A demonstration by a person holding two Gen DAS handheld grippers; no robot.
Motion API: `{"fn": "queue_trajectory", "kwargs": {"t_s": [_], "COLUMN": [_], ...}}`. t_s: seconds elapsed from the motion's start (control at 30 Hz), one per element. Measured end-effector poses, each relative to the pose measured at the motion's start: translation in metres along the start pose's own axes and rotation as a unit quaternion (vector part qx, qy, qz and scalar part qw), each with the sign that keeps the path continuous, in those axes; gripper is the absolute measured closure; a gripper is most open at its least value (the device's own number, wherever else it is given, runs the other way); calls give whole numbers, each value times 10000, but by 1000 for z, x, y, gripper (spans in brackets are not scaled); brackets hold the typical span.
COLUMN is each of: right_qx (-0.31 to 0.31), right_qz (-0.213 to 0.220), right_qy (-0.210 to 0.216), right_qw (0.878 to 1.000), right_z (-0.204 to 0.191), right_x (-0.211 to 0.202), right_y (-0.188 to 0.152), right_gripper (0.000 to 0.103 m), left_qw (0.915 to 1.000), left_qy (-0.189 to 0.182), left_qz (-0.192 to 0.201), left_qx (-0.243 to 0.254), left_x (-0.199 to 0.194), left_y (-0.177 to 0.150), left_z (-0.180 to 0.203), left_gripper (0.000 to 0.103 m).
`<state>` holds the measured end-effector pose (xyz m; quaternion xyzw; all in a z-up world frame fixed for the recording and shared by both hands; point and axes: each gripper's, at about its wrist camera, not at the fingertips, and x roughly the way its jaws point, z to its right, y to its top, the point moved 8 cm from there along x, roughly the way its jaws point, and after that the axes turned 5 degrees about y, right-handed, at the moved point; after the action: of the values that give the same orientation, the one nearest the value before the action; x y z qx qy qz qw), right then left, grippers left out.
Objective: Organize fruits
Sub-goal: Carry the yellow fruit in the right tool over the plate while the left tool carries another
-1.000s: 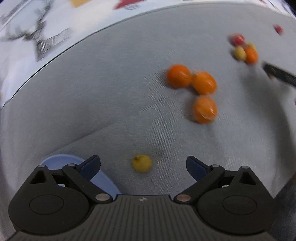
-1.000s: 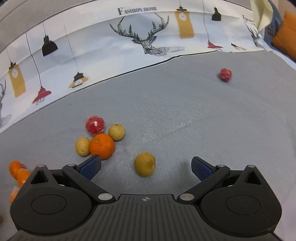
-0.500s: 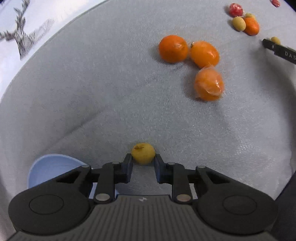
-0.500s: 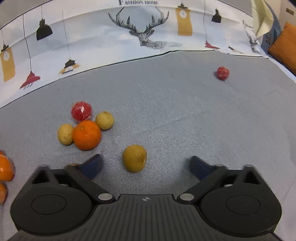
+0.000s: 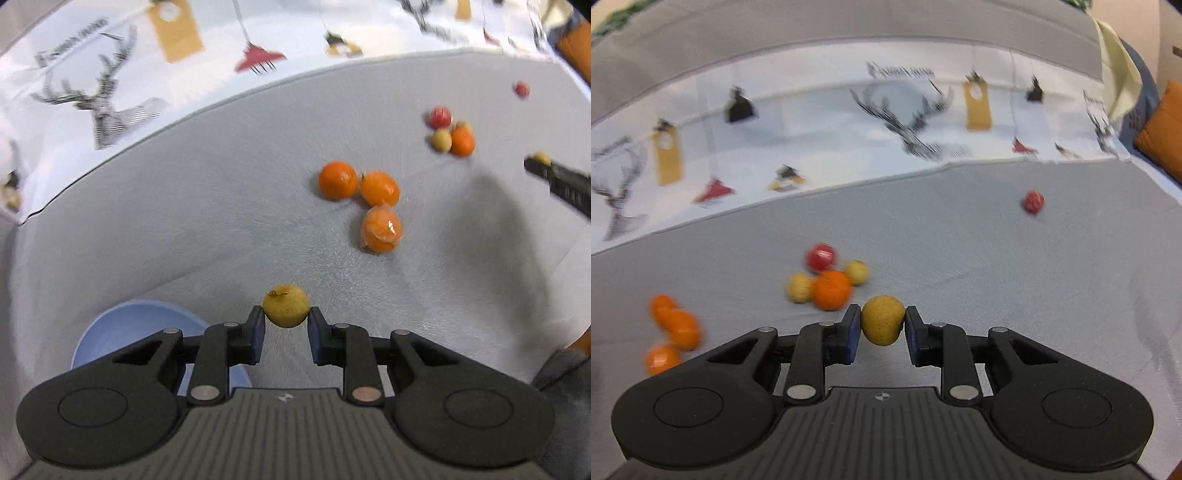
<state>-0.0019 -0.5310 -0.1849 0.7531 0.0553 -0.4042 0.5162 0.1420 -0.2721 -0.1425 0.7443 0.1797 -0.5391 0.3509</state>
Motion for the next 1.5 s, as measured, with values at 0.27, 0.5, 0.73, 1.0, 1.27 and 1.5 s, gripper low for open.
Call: {"fn": "queue_trajectory", "kwargs": {"t_s": [0.27,0.5,0.73,1.0,1.27,1.5], "right_qx": [-339,-859,-1402,-1599,-1771,-1800], "right_qz": [73,-404,-515,-717,-772,-842], "right_qy": [984,2014,2203,2204,2250,2229], "right_qw": [9945,9749,9639,9595,9550,9544], "right_z": [-106,-210,-267,-294,-312,-317], "right_x": [-102,-174,-217,-225,-223,-211], "right_y": [-16,-60,-91,-101,-98,-98], "right_gripper": [76,76,76,76,76,76], "left_qw": [9950,9863,9810,9761,9724,9721], "left_qy": [234,249,198,218,191,207], "left_qz": [705,988,1095,1132,1165,1095], "left_qx": [-674,-1299,-1592,-1841,-2012,-2064], "left_x": [-90,-142,-154,-152,-148,-136], "left_y": [-51,-115,-159,-185,-186,-182], "left_z": [-28,-61,-88,-117,-131,-137], "left_gripper": [76,76,76,76,76,76]}}
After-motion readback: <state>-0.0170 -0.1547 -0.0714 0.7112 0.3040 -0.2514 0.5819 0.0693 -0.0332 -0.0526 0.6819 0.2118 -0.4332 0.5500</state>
